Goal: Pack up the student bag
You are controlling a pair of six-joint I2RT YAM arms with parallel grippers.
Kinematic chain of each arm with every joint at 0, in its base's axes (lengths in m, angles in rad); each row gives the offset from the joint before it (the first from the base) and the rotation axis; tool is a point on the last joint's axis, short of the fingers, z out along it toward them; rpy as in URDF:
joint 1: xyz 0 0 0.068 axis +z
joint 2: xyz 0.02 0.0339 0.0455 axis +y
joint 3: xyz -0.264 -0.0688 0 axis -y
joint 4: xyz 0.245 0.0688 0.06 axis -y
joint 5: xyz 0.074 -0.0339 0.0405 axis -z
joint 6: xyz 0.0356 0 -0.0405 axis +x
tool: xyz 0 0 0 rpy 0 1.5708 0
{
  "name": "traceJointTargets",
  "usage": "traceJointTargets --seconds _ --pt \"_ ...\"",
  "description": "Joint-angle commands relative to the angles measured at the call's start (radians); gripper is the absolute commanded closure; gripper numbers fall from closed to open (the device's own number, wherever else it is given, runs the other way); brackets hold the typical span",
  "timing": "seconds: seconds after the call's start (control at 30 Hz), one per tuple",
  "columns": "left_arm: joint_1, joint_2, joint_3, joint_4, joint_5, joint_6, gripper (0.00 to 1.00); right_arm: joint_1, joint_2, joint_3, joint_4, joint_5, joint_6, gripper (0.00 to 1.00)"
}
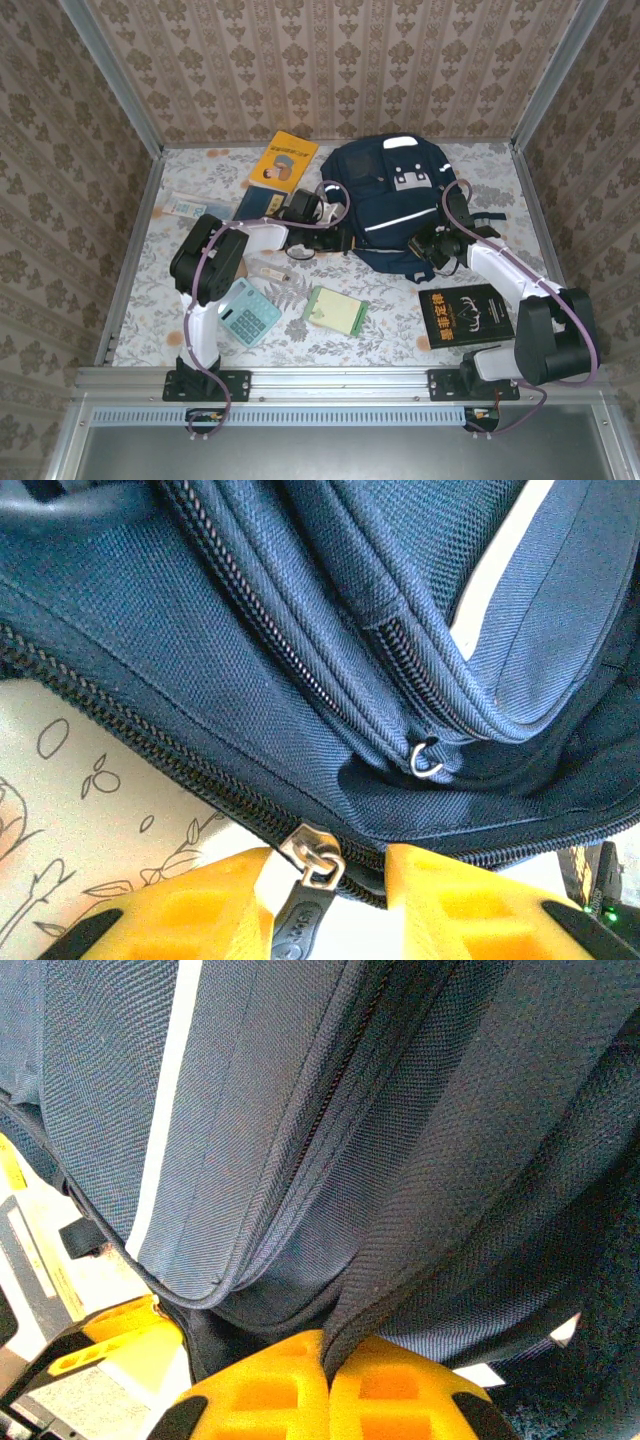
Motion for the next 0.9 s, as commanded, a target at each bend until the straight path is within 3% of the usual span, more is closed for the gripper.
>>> traceJointTargets --seconds 0.0,0.5,0.87 --pt "-0.008 -0.045 -0.029 -0.012 0.024 0.012 0.67 0.006 0.003 -0.002 0.049 -0.026 0.008 1.00" --pt "-0.026 -0.062 -0.043 -0.043 0.009 0.032 0.65 0.013 0.013 0.006 0.052 -0.025 0.009 1.00" --pt "-0.007 -0.060 -0.021 -0.074 -0.035 0.039 1.00 0.014 0.007 -0.001 0.048 -0.018 0.009 1.00"
